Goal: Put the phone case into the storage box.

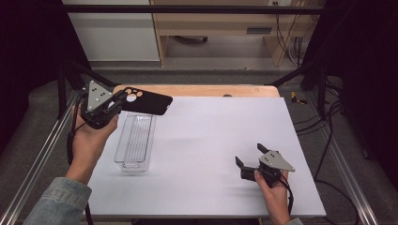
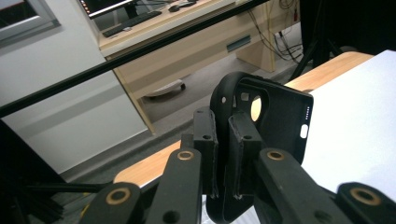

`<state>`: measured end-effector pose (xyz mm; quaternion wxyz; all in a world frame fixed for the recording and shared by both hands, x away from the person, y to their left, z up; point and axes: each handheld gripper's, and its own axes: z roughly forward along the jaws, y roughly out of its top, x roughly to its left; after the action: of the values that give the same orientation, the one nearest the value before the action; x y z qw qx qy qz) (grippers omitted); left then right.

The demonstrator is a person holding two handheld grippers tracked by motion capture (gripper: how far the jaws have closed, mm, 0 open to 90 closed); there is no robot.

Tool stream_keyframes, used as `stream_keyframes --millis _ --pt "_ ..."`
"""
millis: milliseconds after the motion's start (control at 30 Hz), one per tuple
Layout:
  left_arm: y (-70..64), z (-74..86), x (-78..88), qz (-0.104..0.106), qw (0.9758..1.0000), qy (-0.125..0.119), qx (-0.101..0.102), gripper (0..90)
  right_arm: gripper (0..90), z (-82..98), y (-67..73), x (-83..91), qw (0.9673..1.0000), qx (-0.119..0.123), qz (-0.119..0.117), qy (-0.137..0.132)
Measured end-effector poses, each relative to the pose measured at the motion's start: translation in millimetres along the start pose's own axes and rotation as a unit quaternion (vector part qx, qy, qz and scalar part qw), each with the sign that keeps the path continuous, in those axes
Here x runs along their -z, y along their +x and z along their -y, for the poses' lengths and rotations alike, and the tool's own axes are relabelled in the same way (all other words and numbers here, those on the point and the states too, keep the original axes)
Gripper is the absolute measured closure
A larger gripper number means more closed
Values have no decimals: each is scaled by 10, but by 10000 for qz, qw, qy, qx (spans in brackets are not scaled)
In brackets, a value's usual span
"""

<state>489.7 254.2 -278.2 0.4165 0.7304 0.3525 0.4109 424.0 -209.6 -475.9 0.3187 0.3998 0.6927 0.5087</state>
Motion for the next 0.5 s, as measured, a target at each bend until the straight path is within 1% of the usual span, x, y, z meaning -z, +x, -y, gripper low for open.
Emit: stream_keyframes --millis 167,300,367,500 --pt "55 -4 7 -111 9995 136 -258 829 61 -1 10 -4 10000 54 -5 4" --pt "88 -8 21 -146 9990 109 -397 829 60 -2 12 -9 10000 70 3 3" --pt "98 -17 17 -187 9987 104 -473 829 60 -5 11 -8 10000 58 15 -7" --pt "117 -43 -12 -222 9975 179 -642 830 59 5 -2 9 10000 -19 -9 -70"
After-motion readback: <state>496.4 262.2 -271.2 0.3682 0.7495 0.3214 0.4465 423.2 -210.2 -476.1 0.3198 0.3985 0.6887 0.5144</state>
